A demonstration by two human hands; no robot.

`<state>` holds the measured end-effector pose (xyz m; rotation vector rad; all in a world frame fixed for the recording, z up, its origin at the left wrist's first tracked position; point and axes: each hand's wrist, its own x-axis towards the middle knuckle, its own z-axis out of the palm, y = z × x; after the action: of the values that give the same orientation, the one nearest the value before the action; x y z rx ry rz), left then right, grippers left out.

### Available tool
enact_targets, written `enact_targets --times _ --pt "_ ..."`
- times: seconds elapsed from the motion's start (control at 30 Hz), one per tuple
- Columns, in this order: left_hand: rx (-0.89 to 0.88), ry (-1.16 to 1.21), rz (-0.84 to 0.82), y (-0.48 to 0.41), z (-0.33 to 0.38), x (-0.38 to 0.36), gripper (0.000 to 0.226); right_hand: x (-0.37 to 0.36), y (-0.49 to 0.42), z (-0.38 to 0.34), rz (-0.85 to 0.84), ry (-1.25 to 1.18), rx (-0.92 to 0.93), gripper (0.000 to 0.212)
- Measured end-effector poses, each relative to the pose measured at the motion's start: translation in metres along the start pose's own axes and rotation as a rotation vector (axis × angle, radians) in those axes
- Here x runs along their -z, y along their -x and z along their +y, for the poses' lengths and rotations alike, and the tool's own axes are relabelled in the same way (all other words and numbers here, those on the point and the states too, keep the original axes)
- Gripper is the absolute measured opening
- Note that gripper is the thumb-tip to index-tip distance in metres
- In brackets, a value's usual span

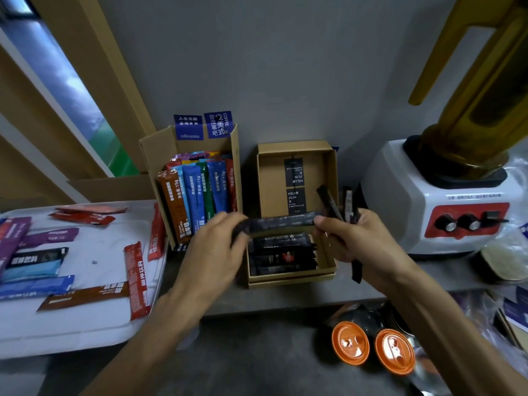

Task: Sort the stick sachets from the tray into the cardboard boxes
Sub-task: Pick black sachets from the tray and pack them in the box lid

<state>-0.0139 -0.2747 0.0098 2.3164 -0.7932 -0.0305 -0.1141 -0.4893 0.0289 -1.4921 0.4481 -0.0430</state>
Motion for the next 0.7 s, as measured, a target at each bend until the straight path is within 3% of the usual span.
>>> enact_targets --times 0.13,0.23,0.33,0.47,0.6,0.7 --pt "0.287 0.707 -0.052 0.001 0.005 0.003 0.010 0.010 0.002 0.006 0.005 -0.029 0.018 0.026" --pt "0.297 0.879 -0.073 0.002 0.015 -0.001 0.017 0.008 0.000 0.008 -0.008 -0.017 0.035 0.027" --pt "0.284 0.896 -0.024 0.001 0.015 -0.002 0.017 0.004 -0.002 0.008 -0.007 -0.082 0.027 0.026" --pt "0.150 0.646 -0.049 0.007 0.015 -0.010 0.016 -0.022 -0.006 0.010 -0.066 -0.485 -0.056 0.016" --pt "0.084 0.506 -0.148 0.016 0.019 -0.019 0.019 -0.043 -0.004 0.007 -0.100 -0.107 0.001 0.014" --pt "0.135 0.495 -0.181 0.022 0.008 -0.012 0.007 -0.026 -0.015 -0.003 -0.047 0.127 0.025 0.010"
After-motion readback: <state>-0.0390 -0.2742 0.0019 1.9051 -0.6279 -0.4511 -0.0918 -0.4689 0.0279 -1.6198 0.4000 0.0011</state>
